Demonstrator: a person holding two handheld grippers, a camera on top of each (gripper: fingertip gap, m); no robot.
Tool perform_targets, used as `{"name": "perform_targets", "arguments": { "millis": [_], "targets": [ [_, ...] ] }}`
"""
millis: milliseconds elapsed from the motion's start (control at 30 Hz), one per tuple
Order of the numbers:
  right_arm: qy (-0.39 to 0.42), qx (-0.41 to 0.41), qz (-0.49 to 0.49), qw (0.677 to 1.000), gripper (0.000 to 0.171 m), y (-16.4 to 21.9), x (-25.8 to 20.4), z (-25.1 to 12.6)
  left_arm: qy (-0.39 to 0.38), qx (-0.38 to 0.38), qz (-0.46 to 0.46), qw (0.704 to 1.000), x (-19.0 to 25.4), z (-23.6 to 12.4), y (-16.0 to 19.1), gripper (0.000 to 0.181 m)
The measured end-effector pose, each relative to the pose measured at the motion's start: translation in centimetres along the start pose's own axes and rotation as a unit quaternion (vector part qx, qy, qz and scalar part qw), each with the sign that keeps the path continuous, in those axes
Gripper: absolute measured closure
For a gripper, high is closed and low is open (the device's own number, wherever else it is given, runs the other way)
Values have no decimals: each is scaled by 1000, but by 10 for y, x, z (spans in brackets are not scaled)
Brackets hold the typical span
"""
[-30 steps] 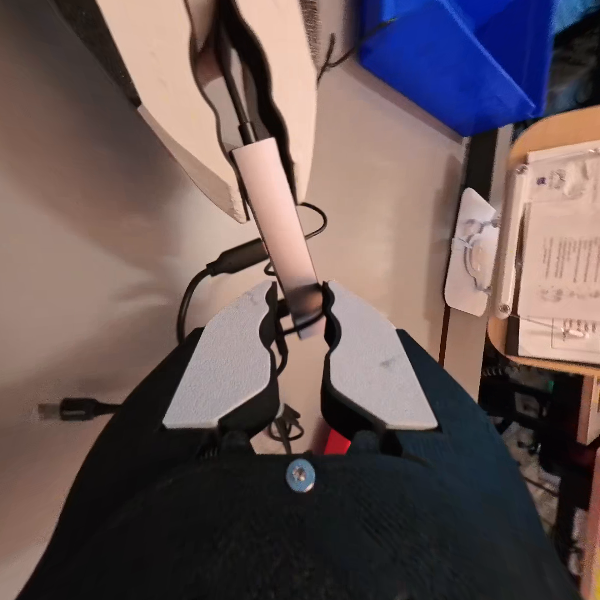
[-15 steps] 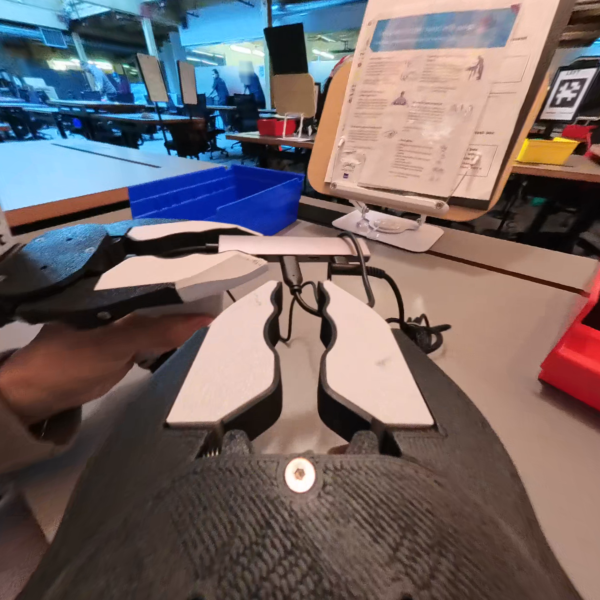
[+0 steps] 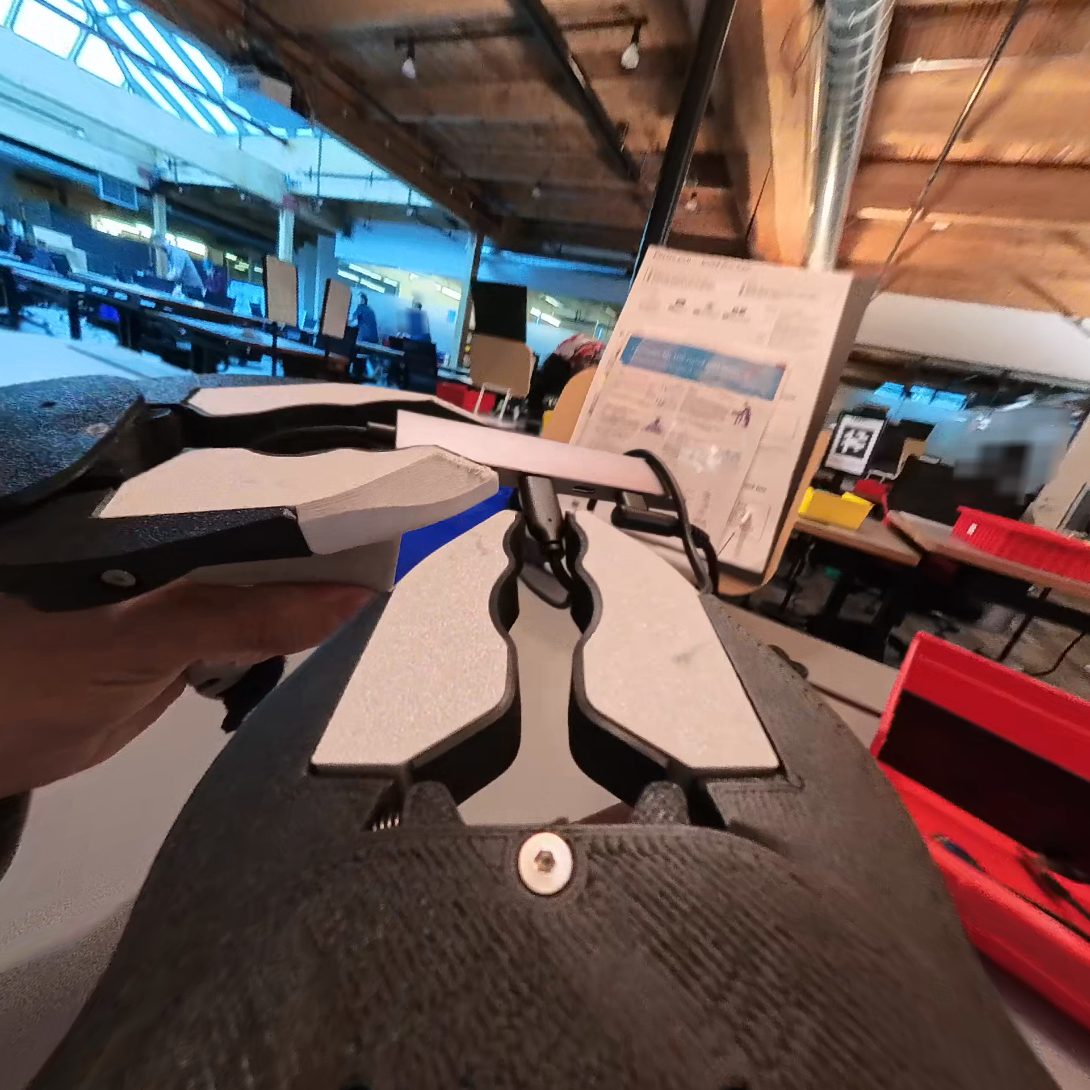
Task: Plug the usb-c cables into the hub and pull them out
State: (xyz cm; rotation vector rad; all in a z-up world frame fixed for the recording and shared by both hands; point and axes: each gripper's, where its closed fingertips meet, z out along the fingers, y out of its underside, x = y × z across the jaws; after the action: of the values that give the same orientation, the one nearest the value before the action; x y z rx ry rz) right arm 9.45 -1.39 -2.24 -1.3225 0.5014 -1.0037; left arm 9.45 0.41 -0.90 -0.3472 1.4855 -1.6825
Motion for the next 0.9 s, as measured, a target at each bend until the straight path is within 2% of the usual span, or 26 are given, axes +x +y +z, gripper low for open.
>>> {"name": "perform_targets", "arguments": {
  "millis": [100, 233, 433, 533, 600, 667, 733, 800, 900],
  "targets": [
    [17, 33, -8, 999, 156, -31, 18, -4, 0, 25, 53, 998, -12, 20, -34, 158],
    [12, 69, 22, 997, 156, -65, 35, -20, -7, 65, 51, 997, -77, 49, -99, 158],
    [2, 59, 91, 994, 159, -47, 52, -36, -6, 74, 146, 987, -158, 93, -215, 158],
    [-8, 56, 119, 991, 161, -35, 54, -36, -11, 60, 195, 979, -172, 113, -260, 158],
    [-19, 52, 128, 990, 160, -31, 53, -35, -16, 48, 207, 977, -175, 123, -277, 158],
    [-34, 55, 136, 989, 160, -31, 49, -35, -19, 35, 201, 979, -172, 128, -277, 158],
    [-56, 56, 139, 987, 160, -34, 43, -38, -17, 18, 181, 983, -164, 128, -257, 158],
    [-77, 57, 134, 986, 160, -36, 34, -42, -17, -4, 158, 987, -153, 123, -220, 158],
    [-80, 47, 123, 988, 160, -37, 27, -43, -9, -34, 108, 994, -127, 106, -141, 158]
  ]
}}
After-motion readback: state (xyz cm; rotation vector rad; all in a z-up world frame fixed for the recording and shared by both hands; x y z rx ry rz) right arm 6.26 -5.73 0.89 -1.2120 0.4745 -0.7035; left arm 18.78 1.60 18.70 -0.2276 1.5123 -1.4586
